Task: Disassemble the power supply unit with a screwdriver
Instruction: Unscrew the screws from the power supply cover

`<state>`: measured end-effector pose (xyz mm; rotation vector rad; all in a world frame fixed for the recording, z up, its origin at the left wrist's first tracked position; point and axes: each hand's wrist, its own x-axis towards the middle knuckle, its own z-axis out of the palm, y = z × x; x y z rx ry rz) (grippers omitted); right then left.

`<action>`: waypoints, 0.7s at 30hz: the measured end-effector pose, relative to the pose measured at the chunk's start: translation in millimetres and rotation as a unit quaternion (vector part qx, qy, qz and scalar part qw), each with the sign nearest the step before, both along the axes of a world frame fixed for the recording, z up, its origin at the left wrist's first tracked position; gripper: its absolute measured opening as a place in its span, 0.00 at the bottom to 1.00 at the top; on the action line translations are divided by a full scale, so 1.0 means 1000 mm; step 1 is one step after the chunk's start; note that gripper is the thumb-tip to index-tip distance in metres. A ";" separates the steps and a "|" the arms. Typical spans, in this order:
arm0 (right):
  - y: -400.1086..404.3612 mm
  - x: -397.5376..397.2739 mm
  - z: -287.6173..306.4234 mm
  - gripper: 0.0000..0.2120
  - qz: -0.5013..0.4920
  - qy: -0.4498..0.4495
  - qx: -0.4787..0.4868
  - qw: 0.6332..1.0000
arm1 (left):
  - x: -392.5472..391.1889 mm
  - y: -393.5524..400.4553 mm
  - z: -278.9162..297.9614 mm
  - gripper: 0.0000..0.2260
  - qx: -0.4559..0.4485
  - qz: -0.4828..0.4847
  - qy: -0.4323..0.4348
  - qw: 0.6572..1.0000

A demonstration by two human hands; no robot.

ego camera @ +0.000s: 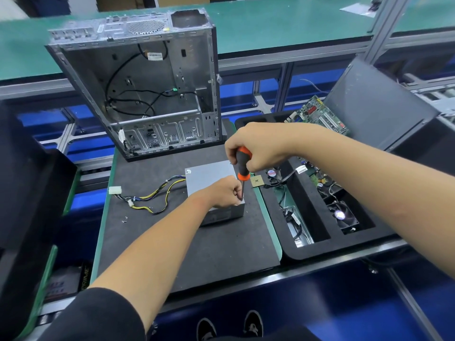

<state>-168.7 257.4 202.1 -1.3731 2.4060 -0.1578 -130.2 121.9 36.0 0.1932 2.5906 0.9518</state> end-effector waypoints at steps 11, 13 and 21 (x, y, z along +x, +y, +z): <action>-0.001 -0.001 -0.005 0.02 0.027 0.086 0.025 0.996 | 0.001 -0.002 -0.003 0.03 -0.007 -0.007 0.019 1.000; 0.002 -0.001 -0.002 0.09 0.039 0.046 0.020 0.998 | 0.000 -0.002 -0.004 0.03 -0.007 -0.008 0.019 1.000; -0.001 -0.001 -0.008 0.21 -0.035 0.081 0.052 0.995 | -0.001 -0.002 -0.006 0.10 -0.008 -0.015 0.013 1.000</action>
